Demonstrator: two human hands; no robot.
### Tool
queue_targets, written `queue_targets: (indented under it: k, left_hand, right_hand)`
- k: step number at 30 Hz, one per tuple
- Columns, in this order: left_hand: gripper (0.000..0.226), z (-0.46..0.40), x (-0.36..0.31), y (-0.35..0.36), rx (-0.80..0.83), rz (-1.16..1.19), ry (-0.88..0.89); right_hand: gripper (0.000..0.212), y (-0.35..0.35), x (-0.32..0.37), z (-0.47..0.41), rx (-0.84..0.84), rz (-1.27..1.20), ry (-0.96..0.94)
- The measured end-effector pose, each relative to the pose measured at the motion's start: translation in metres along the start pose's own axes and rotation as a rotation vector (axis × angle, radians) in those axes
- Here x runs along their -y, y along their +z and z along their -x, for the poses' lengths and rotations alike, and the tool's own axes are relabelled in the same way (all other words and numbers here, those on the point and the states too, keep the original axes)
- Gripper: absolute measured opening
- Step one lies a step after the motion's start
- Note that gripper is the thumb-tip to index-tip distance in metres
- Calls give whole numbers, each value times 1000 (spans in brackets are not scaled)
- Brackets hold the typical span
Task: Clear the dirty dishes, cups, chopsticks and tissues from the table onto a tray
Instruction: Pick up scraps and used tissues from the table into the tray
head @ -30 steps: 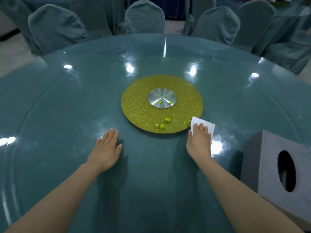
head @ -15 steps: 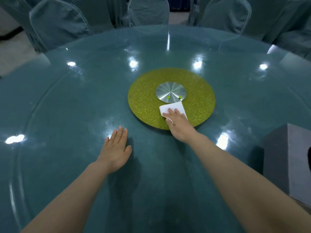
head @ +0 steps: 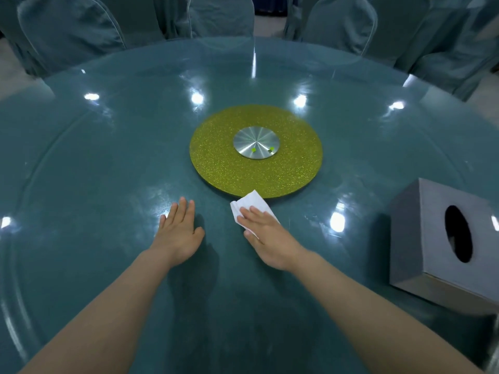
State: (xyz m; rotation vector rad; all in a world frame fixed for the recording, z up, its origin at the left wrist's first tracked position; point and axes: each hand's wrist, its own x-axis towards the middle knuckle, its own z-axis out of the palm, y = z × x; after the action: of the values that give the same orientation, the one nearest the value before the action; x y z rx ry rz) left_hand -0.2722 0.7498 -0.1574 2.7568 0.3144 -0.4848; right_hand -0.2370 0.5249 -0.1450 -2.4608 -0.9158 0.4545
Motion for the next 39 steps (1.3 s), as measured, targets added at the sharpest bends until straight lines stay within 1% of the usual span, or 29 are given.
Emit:
queue_targets:
  k: [4, 6, 8, 9, 10, 13, 15, 19, 23, 28, 33, 39]
  left_hand:
    - [67, 0, -4, 2, 14, -2, -7]
    - [67, 1, -6, 3, 20, 19, -12]
    - [66, 2, -8, 6, 14, 38, -19]
    - [66, 2, -9, 8, 9, 43, -20]
    - [66, 2, -9, 9, 7, 47, -20]
    - [66, 2, -10, 13, 15, 65, -19]
    - [66, 3, -10, 16, 7, 67, -21]
    - [68, 6, -16, 24, -37, 28, -36]
    - [69, 10, -23, 32, -117, -29, -56]
    - [69, 11, -23, 31, -114, -33, -55]
    - [69, 12, -22, 30, -130, -27, -49]
    - [73, 18, -14, 29, -197, -5, 36]
  right_hand:
    - [53, 10, 12, 20, 61, 36, 16]
    - [53, 12, 15, 28, 54, -41, 34]
    - [47, 9, 15, 31, 26, -151, 73]
    - [45, 7, 14, 30, 21, -132, 77]
    - [44, 6, 12, 30, 23, -63, 67]
    - [50, 5, 7, 28, -3, 104, 54]
    - [43, 2, 4, 28, -50, 150, 72]
    - [34, -11, 3, 24, -33, 166, 108]
    - [29, -16, 8, 19, -33, 177, 206]
    - [34, -18, 13, 15, -53, 144, 305]
    - [27, -14, 13, 16, -64, 140, 313]
    - [38, -12, 17, 25, -9, 162, 297]
